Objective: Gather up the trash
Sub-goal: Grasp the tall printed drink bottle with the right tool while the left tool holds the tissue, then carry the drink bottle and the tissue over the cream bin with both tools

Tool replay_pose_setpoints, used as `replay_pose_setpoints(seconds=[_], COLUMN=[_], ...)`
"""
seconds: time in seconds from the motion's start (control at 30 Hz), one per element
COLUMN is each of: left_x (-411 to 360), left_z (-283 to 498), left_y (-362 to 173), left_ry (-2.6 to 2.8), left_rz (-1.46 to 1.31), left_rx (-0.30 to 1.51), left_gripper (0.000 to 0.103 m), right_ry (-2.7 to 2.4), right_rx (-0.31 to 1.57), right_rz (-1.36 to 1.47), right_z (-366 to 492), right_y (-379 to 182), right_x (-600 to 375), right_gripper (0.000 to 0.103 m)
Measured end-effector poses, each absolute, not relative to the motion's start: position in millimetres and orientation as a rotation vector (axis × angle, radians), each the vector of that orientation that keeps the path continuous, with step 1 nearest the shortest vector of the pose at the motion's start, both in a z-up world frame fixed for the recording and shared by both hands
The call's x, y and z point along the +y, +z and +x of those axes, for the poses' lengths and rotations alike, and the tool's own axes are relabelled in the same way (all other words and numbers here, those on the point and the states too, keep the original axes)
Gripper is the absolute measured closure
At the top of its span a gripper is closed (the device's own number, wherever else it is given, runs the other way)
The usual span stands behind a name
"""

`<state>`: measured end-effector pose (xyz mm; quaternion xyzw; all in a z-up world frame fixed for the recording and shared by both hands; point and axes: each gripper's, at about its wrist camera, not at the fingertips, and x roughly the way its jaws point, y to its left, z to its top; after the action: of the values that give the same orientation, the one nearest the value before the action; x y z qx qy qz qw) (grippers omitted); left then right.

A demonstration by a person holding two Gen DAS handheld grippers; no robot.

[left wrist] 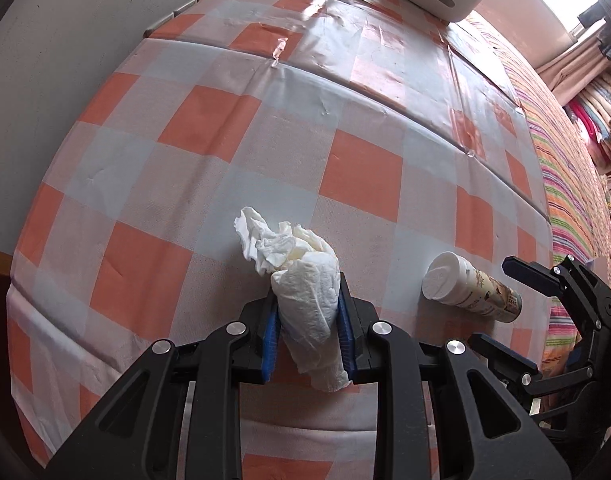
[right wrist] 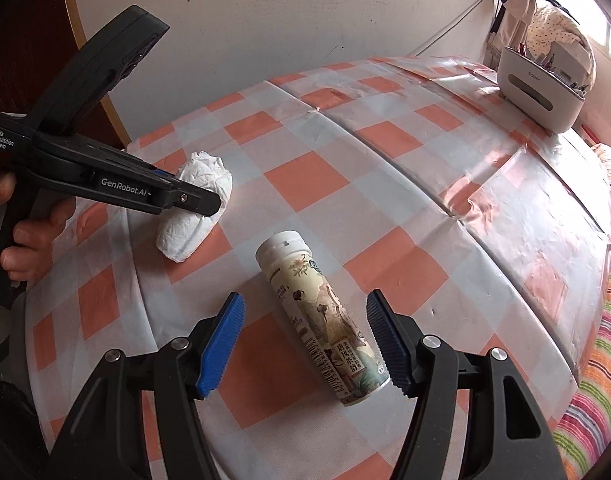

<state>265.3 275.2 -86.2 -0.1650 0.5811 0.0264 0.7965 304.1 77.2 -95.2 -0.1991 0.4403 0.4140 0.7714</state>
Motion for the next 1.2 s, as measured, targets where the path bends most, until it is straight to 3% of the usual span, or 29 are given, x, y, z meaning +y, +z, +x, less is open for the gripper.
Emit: replay_pose_setpoints(seconds=[0.17,0.23,0.3,0.37,0.63,1.2], left_x=[274.1,272.1,268.9,264.6,250.8,171.6], left_z=[241.5,233.0,226.2,217.8,184.9,94.5], left_y=[-86.9,-86.9,-86.6,-86.9,-86.2,-64.5], left_ry=[0.025,0.012,0.0,-0.012,-0.045,-0.2], left_rz=[-0.35,-0.344,-0.34,-0.341,-0.319,-0.202], left_rx=[1.24,1.238,1.234,1.231,1.205,1.094], left_gripper=[0.079,0.079,0.079,0.079,0.079,0.079], right_ry=[0.874,0.859,0.848,0.838,0.779,0.531], right_rx=[0.999,0.995,0.996,0.991,0.951,0.835], right_rz=[-0.466,-0.483,-0.471,-0.462,-0.354,0.15], right_z=[301.9,294.5,287.4,277.0,224.1,83.6], right_y=[-107.5,-110.5,-111.7,-111.1,-102.8,-77.1], right_x=[85.4,87.2,86.7,85.0,69.6,-40.6], right_gripper=[0.041,0.047,0.064,0.074,0.075,0.075])
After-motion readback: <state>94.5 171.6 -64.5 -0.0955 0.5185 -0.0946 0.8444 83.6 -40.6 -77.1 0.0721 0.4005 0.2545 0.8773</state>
